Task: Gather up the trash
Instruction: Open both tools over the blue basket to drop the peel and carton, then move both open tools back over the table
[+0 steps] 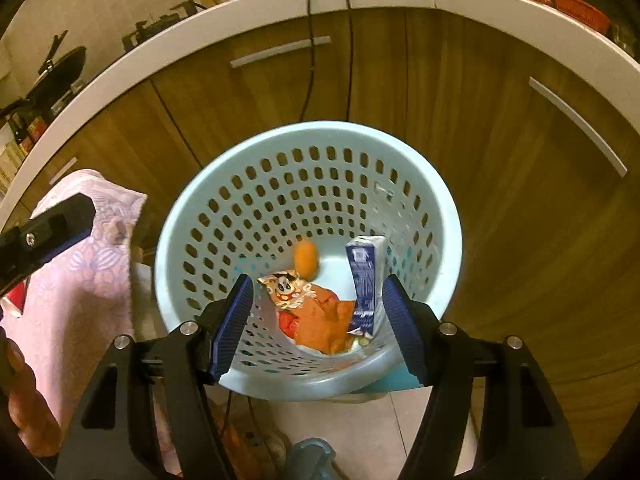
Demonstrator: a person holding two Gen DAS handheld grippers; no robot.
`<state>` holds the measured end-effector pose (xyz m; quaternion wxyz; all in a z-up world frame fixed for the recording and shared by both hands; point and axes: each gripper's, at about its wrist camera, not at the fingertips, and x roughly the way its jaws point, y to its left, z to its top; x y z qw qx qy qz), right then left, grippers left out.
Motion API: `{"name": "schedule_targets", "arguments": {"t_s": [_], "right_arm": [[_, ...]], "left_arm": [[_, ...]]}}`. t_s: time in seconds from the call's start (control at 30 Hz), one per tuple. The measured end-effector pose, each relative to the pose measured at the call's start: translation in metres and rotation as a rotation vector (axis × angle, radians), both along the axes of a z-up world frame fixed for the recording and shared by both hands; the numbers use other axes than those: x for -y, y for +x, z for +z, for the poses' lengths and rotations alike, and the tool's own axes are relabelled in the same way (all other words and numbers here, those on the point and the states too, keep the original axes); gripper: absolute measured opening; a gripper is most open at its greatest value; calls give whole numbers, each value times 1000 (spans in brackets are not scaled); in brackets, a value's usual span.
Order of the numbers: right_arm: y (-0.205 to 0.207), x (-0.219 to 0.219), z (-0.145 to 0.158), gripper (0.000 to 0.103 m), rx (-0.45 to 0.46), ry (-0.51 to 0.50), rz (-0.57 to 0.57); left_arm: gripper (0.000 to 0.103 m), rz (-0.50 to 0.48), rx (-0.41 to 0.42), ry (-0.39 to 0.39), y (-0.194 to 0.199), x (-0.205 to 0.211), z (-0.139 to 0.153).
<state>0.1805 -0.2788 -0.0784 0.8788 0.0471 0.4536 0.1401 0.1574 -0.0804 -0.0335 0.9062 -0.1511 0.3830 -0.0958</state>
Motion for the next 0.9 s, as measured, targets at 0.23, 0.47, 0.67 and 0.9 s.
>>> {"name": "schedule_targets", "arguments": {"t_s": [0.23,0.47,0.67,0.9], "right_arm": [[-20,-24,27,63,71,-8,72],[-43,-72,54,64,151,2,194],[-68,-126,76,63,207,-6,312],[-88,-191,89,64,256,0,433]], "left_arm": [[59,48,33,-8,-27,-21,12],[59,178,96,-24,-77,-73,35],[59,344,137,-15,-124,-125,56],[63,548,167,6,-179,-189,72]]}}
